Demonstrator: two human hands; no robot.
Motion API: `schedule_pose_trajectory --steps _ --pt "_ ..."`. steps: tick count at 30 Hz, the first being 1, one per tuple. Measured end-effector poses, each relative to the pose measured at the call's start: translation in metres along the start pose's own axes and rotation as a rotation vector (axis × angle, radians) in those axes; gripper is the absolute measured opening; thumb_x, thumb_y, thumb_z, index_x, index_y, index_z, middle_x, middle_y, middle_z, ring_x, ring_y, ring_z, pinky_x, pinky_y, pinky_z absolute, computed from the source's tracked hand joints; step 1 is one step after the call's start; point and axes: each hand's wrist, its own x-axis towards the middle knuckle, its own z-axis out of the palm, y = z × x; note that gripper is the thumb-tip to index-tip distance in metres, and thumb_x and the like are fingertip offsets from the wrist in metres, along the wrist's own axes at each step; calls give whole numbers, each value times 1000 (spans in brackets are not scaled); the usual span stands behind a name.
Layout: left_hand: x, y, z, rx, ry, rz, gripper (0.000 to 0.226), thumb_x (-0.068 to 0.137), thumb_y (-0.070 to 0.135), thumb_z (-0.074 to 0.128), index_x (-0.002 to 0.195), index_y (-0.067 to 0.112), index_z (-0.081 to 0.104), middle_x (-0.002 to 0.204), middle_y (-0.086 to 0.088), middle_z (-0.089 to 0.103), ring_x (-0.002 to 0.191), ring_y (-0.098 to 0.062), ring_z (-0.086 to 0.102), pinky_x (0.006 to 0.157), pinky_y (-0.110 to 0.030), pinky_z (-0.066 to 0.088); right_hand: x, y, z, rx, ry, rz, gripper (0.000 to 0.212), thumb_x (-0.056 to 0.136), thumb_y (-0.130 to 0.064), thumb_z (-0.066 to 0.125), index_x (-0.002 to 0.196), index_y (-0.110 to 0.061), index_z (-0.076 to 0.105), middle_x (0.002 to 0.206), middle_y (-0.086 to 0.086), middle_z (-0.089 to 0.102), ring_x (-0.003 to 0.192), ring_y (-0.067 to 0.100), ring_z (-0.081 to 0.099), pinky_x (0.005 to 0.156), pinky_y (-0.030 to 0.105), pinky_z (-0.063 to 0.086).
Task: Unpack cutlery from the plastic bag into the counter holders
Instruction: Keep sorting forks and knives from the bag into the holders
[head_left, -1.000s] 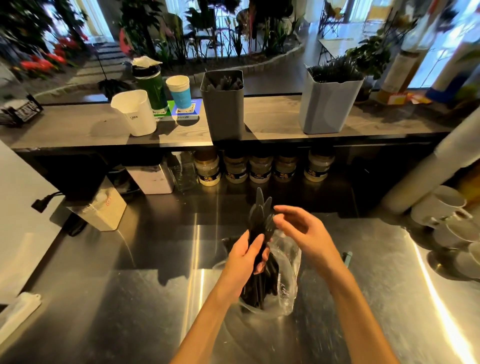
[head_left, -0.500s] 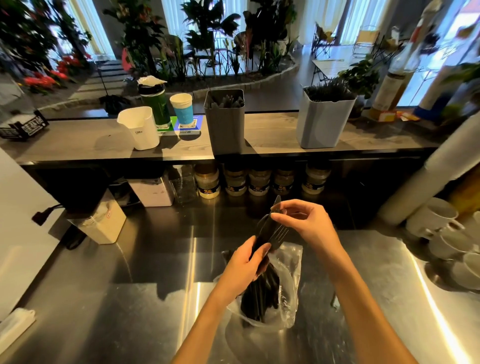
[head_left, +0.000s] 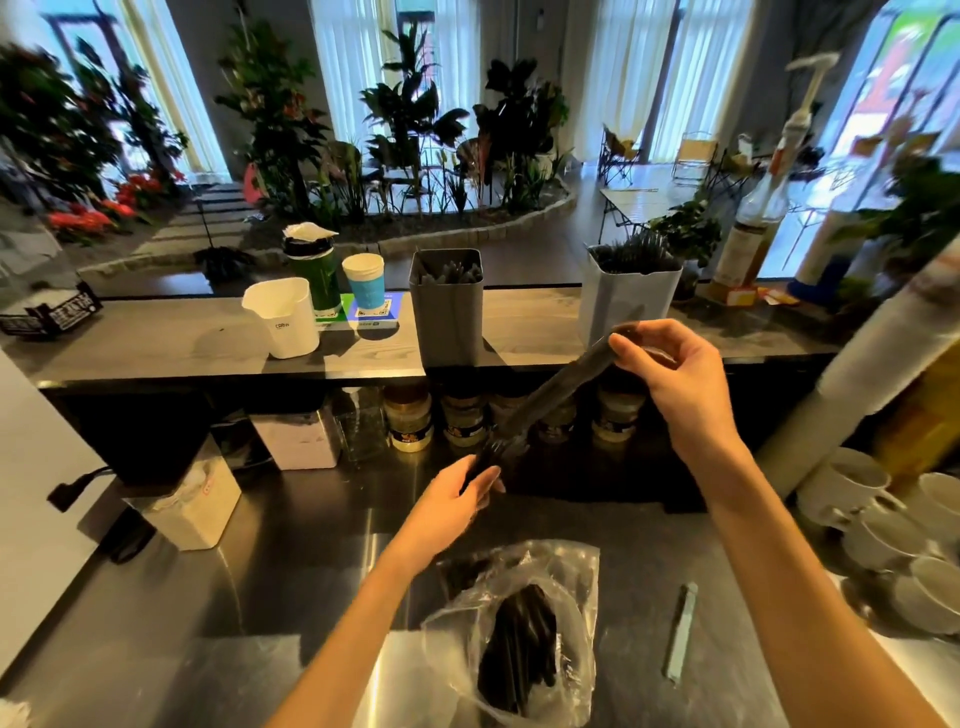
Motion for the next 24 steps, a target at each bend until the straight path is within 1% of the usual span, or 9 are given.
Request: schedule_pose_trajectory --steps 1,3,5,9,12,15,17,21,24 --pt "4 5 -8 -20 34 -7 23 107 25 43 101 12 61 63 16 54 52 6 51 52 -21 35 3 -5 3 -9 4 -27 21 88 -20 77 107 -10 71 100 5 77 93 11 75 84 25 58" --pt "13 14 -24 -48 95 4 25 107 28 44 103 10 61 68 4 52 53 0 45 50 -22 26 9 -14 10 -8 18 -70 21 89 -18 76 106 -8 70 99 5 76 90 8 74 76 18 56" --pt "20 27 -37 -79 147 32 22 107 27 45 110 11 60 73 2 55 57 -2 48 46 -17 30 17 -22 18 13 33 -94 20 89 -18 76 105 -7 70 98 6 76 90 9 74 73 17 56" --pt "30 57 -63 -74 213 78 20 107 25 44 115 19 61 92 4 66 68 -3 56 49 -12 41 37 -41 35 34 24 -166 17 87 -14 77 101 -7 71 96 6 77 91 15 75 82 22 58" --pt "39 78 -82 -132 216 89 24 106 30 44 105 12 60 74 -2 54 57 -6 46 44 -16 33 54 -56 49 49 8 -237 13 85 -12 78 97 -13 72 95 5 77 92 17 75 85 26 59" --pt "47 99 -100 -168 245 128 31 105 37 44 94 10 55 59 0 39 42 -5 34 38 -18 24 75 -72 63 38 0 -341 15 86 -5 77 98 -10 71 94 0 76 91 13 74 87 24 59" --pt "52 111 -109 -179 270 152 33 104 38 47 92 9 54 57 0 39 41 -6 33 38 -19 24 92 -82 75 22 -20 -414 18 86 4 74 100 -6 70 95 0 75 93 9 73 87 22 58" --pt "59 131 -120 -189 262 229 32 104 36 48 89 8 54 57 -1 41 40 -6 33 37 -19 23 131 -93 108 -48 -41 -546 14 87 -1 75 100 -4 69 98 7 74 91 10 72 81 20 57" --pt "61 142 -126 -215 225 247 35 102 38 51 92 5 56 56 1 45 40 -5 33 38 -19 23 159 -86 135 -145 -47 -584 17 86 1 75 99 -7 69 99 6 74 90 11 72 82 21 59"
